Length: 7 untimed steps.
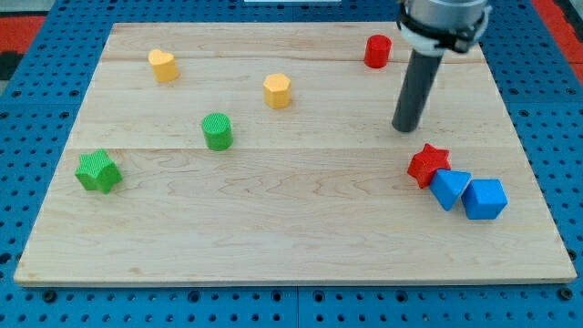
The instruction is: Push the red circle towards left side of the red star
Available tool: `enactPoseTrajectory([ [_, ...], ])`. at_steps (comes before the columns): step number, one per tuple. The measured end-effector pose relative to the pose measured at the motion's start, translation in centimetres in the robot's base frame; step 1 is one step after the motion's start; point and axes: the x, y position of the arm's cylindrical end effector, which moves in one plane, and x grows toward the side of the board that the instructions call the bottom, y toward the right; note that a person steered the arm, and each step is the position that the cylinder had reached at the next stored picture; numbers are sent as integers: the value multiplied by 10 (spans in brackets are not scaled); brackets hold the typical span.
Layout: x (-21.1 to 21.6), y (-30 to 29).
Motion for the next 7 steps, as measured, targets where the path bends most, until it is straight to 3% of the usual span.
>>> enactPoseTrajectory([
  [3,-108,2],
  [7,-194,-17],
])
